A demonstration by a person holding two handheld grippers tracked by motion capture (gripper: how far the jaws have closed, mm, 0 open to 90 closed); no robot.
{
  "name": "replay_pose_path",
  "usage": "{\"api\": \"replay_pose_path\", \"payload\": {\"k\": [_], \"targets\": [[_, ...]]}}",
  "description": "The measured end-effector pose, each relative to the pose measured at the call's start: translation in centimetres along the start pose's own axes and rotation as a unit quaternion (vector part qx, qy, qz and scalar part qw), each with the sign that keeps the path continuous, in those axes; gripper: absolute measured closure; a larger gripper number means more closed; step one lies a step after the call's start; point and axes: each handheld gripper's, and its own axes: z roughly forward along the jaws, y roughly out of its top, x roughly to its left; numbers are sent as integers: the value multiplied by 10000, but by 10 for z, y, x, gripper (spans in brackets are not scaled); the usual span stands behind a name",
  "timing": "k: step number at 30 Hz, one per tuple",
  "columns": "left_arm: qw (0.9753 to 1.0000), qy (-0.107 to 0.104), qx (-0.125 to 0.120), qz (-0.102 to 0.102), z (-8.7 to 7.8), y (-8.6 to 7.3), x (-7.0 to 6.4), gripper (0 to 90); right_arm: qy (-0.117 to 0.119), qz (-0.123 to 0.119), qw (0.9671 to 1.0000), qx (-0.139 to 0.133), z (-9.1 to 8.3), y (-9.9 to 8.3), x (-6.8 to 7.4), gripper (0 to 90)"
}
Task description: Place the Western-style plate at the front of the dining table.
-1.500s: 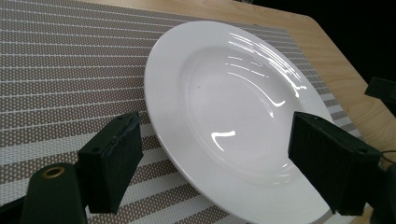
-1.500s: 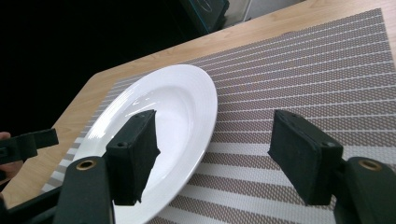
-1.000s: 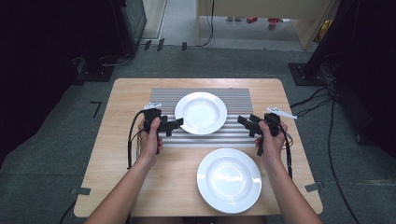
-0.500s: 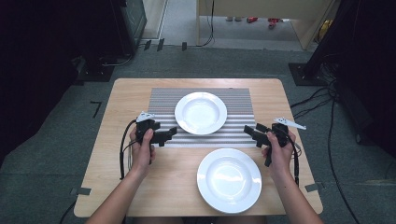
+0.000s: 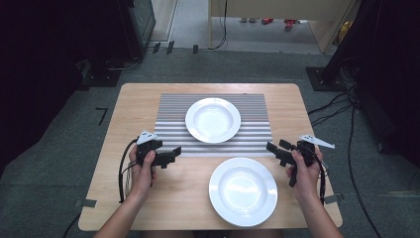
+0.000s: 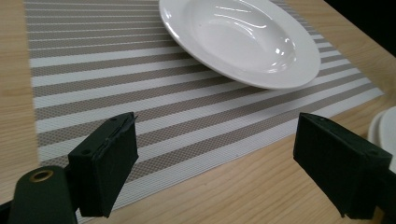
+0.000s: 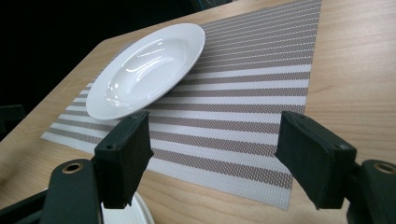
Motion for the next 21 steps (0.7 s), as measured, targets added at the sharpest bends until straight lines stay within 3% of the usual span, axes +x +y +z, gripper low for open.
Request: {"api": "replay_pose_path", "payload": {"k": [12, 17, 21], "targets": [[9997, 209, -133, 21, -32, -20, 12, 137, -78, 28, 10000, -33, -23, -15, -9, 260], [9990, 258, -280, -224, -45, -32, 19, 138, -120, 109, 9999, -58, -33, -22, -12, 260], [9988, 330, -247, -250, -52, -44, 21, 138, -180, 114, 9997, -110, -41, -28, -15, 260]]}}
